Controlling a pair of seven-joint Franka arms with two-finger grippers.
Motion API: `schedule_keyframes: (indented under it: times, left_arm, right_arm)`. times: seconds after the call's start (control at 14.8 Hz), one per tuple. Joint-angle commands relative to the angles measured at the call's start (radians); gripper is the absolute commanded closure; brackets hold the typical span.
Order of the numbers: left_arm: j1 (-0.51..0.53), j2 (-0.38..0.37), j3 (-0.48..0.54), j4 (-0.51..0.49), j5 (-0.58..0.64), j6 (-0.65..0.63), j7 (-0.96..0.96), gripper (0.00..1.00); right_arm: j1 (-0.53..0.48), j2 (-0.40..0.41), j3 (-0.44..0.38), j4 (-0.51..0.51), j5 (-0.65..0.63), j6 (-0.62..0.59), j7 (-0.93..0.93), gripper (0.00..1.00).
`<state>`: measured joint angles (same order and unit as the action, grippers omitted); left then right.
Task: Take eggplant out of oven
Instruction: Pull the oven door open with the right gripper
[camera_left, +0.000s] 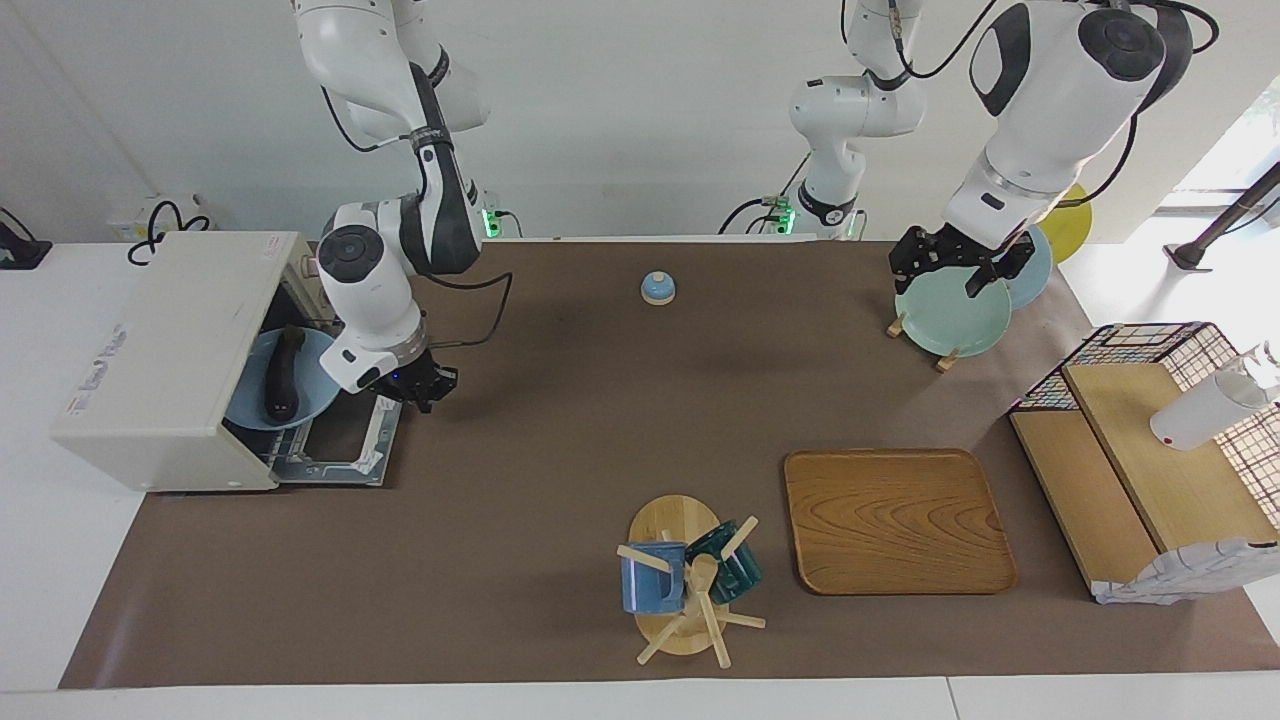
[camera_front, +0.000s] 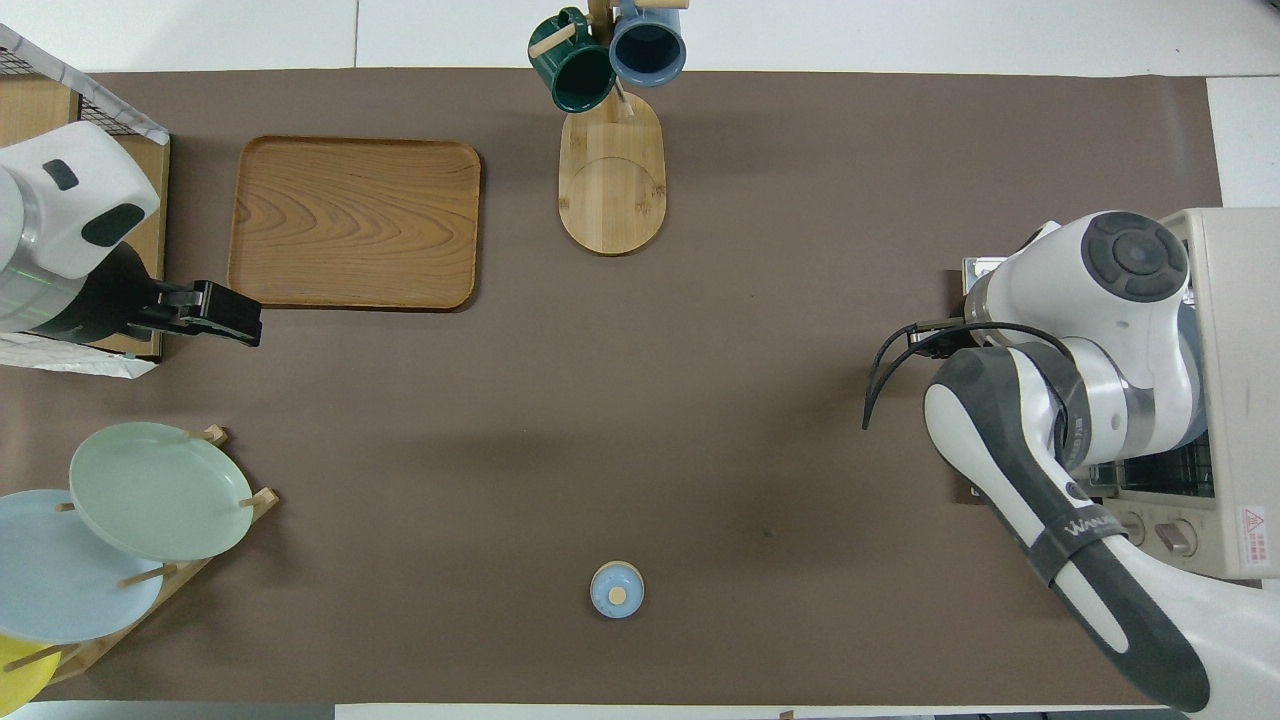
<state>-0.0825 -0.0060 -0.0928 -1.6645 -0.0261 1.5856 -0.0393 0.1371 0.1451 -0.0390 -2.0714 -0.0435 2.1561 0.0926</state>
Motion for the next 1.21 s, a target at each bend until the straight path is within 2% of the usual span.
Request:
schedule_keyframes:
  times: [0.0,0.13,0.2,0.47,0.67,0.74,0.81,0.88,0.94,1.15]
  left_arm:
    - [0.003,-0.014,0.001,0.0,0.014,-0.006,-0.001,0.0]
    - [0.003,-0.014,0.001,-0.001,0.012,0.011,-0.001,0.0]
    - [0.004,-0.014,0.001,-0.006,0.012,0.026,0.001,0.0]
    - [0.007,-0.04,0.001,-0.111,0.011,0.146,-0.001,0.0]
    - [0.007,-0.045,0.001,-0.188,-0.001,0.223,-0.001,0.0]
    - [0.007,-0.042,0.001,-0.211,-0.009,0.237,-0.005,0.0]
    - [0.007,-0.043,0.001,-0.251,-0.011,0.281,-0.005,0.0]
    - [0.007,-0.043,0.001,-0.289,-0.012,0.334,-0.004,0.0]
    - [0.004,-0.043,0.001,-0.323,-0.012,0.379,-0.004,0.0]
    - [-0.002,-0.026,-0.001,-0.357,-0.038,0.425,-0.001,0.0]
  right_arm:
    - [-0.022,-0.048,-0.012,0.022,-0.077,-0.09,0.003,0.58]
    - [-0.033,-0.065,-0.009,0.02,-0.209,-0.149,-0.001,0.58]
    - [-0.034,-0.067,-0.012,0.017,-0.232,-0.16,-0.002,0.58]
    - [-0.105,-0.085,-0.009,-0.029,-0.236,-0.139,-0.049,0.6]
    - [-0.139,-0.093,-0.009,-0.073,-0.236,-0.073,-0.06,0.61]
    - [-0.146,-0.097,-0.009,-0.09,-0.236,-0.053,-0.06,0.65]
    - [-0.146,-0.099,-0.009,-0.095,-0.236,-0.042,-0.06,0.74]
    - [-0.146,-0.099,-0.009,-0.095,-0.236,-0.042,-0.062,0.92]
    - [-0.145,-0.099,-0.009,-0.095,-0.236,-0.042,-0.065,1.0]
    - [-0.119,-0.087,0.002,-0.049,-0.236,-0.079,-0.082,1.0]
